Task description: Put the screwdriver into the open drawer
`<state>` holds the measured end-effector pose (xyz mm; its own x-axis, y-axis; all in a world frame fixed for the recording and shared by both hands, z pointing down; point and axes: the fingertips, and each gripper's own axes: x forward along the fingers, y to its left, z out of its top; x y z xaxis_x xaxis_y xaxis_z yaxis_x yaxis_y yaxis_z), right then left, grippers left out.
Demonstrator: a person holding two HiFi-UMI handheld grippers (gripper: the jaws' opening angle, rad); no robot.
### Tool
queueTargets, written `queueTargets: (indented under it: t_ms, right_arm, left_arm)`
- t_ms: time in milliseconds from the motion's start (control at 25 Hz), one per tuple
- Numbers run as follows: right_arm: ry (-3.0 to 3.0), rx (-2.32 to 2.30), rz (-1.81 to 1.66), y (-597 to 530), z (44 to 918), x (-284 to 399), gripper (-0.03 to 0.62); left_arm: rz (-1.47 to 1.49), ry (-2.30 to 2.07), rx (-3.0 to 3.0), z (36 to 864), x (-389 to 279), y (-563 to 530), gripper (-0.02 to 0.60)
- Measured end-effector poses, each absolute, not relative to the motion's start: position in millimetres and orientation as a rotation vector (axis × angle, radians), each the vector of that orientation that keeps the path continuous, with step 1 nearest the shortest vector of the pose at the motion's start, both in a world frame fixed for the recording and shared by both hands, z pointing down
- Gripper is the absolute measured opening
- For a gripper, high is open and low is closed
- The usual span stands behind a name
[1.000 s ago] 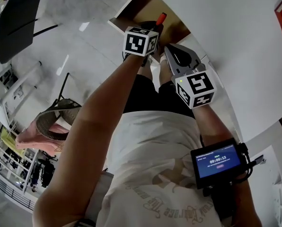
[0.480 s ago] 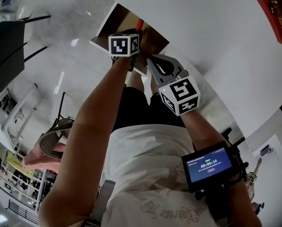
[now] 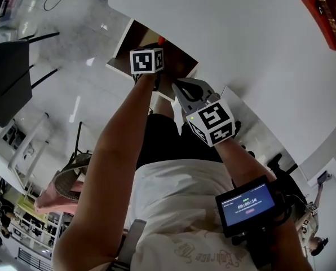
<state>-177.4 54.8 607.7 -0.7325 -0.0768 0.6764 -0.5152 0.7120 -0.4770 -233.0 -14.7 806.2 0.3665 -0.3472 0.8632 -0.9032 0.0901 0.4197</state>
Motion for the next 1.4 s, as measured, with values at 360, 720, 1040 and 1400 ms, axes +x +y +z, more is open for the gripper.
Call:
queueTargets:
  t_ms: [360, 720, 1040, 1400]
  right_arm:
    - [-2.258, 0.463, 0.892, 48, 616, -169, 0.021]
    - [-2.249, 0.435, 0.888, 55, 620, -171, 0.021]
    - [-2.244, 0.438, 0.868, 51, 627, -172, 0.021]
    - [-2.250, 0.426, 0.833, 46, 624, -182, 0.021]
  left_arm:
    - [0.560, -1.214, 1.420, 828, -233, -30, 0.100]
    - [0.552, -1.172, 1.433, 837, -227, -24, 0.139]
    - [0.489, -1.211, 1.464, 809, -238, -29, 0.158]
    - [0.459, -1.235, 1.506, 770, -245, -13, 0.106]
